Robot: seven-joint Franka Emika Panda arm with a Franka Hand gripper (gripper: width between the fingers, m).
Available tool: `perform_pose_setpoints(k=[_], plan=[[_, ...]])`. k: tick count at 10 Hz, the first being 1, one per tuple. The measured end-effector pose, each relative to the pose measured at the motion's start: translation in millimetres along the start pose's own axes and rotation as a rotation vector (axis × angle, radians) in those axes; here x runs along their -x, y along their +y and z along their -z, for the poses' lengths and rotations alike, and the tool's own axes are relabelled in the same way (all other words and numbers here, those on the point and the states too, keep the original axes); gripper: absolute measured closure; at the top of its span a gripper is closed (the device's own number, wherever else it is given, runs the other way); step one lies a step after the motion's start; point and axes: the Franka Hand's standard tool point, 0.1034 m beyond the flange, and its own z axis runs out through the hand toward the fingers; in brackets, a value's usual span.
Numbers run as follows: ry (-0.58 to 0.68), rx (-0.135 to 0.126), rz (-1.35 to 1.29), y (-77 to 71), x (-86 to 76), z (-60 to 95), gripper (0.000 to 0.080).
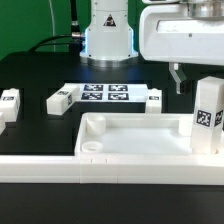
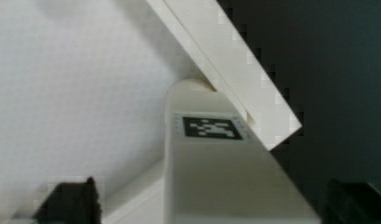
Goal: Assemble desk
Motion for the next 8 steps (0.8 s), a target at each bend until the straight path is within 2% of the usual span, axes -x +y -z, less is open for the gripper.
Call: perform_pose_setpoints(k=[8], plan=[[0.000,0.002,0.755,0.5,-0.4,-1.0,0.0151]])
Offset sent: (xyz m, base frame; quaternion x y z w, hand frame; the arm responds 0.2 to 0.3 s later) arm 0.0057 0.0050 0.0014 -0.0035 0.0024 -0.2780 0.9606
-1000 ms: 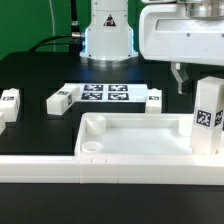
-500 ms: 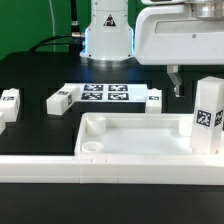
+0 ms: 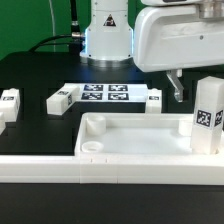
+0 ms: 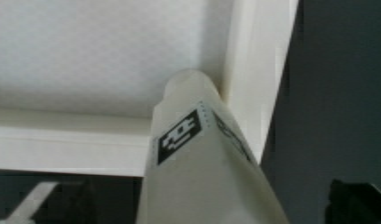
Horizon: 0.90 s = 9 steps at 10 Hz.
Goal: Assemble desk
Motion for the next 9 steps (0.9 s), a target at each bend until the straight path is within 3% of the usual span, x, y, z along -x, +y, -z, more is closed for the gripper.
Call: perform_pose_setpoints(k=[6,7,8,9], plan=[[-0.008,0.024,0.341,3.0,-0.2,0.6,0.0151],[-0.008,0.023,0.340,2.9,0.1,0.4,0.0262],[-0.008,0.024,0.340,3.0,0.1,0.4,0.0262],[-0.008,0.023,0.338,3.0,0.2,0.4,0.0488]])
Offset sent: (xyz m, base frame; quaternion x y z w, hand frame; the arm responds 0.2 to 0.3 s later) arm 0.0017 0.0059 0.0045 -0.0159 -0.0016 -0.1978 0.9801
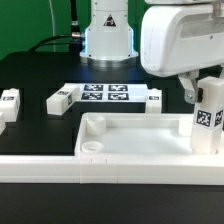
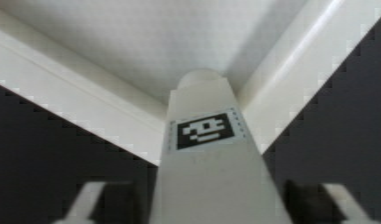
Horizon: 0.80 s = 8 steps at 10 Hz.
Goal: Assemble desk
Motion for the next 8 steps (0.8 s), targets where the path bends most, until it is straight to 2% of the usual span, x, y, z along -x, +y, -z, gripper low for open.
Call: perform_pose_setpoints(k=[1,4,8], plan=[[0.000,0.000,-0.015,0.0,0.2,-0.1,0.0511],[0.000,-0.001,-0.137,-0.2,0.1,-0.1,0.0511],[0.002,-0.008,-0.500,1.2,0.3,0.1,0.0510]])
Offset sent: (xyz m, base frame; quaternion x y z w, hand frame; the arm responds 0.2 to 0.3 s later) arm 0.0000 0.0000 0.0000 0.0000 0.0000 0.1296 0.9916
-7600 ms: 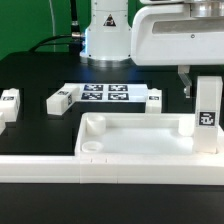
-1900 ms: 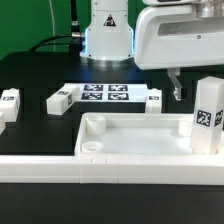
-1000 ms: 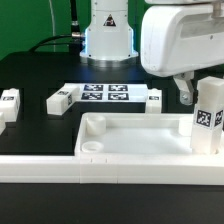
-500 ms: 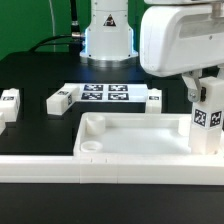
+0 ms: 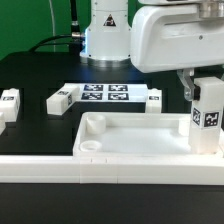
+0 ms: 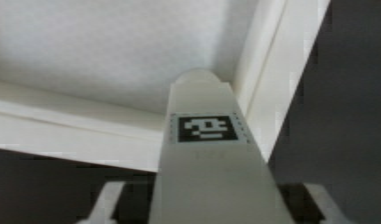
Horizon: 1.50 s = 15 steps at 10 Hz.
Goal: Assemble desk
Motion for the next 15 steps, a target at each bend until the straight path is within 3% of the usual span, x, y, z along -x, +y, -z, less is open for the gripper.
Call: perform_pose_setpoints(k=[3,7,8,10,11,12,13,15], plan=[[-0.003,0.003,-0.282,-0.2,1.2,-0.5,0.0508],[-0.005,0.028,-0.522,13.7,2.6,0.4,0.0504],[-0.003,0.041,-0.579,17.8,2.8,0.9,0.0504],[-0.003,0.043,-0.578,19.2,2.9,0.5,0.0501],[-0.002,0.042,-0.572,18.3,2.7,1.5,0.0318],[0.003,0.037,-0.541,15.7,3.8,8.4,0.0318],[0.003,0.033,-0.518,14.8,10.9,18.3,0.0184],[-0.010,0.031,-0.479,23.0,35.5,31.9,0.0153]])
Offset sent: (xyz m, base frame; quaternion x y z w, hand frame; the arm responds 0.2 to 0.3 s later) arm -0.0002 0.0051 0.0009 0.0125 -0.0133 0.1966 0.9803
